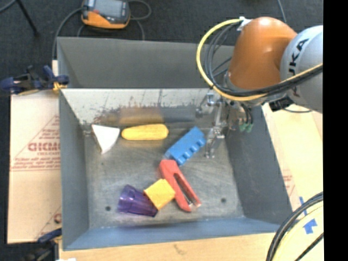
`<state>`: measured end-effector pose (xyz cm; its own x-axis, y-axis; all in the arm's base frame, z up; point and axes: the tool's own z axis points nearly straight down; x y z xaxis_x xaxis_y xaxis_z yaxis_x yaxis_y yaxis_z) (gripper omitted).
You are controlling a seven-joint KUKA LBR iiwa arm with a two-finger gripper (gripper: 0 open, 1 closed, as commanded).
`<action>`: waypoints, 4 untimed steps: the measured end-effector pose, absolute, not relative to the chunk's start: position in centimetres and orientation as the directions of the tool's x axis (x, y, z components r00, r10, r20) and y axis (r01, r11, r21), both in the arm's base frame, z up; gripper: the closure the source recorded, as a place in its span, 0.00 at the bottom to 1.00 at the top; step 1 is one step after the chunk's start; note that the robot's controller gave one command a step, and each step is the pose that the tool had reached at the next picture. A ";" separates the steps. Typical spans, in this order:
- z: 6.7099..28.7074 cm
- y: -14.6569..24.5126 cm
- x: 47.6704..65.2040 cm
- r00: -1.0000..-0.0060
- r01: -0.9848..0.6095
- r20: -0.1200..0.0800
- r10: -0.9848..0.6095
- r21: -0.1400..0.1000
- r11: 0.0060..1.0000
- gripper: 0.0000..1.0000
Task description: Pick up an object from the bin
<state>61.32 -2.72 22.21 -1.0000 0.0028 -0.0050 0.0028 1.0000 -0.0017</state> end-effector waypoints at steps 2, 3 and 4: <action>12.7 -1.4 61.5 -0.926 -0.378 -0.008 -0.378 -0.004 0.926 0.00; 9.7 0.8 60.9 -0.834 -0.551 -0.001 -0.551 -0.001 0.834 0.00; 8.3 0.6 62.0 -0.808 -0.589 -0.005 -0.589 -0.004 0.808 0.00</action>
Offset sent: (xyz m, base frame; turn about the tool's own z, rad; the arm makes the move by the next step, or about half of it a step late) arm 0.0054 0.0147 -0.1521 -0.4843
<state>61.99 0.60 8.29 -0.8079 -0.5894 -0.0051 -0.5894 0.8079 -0.0037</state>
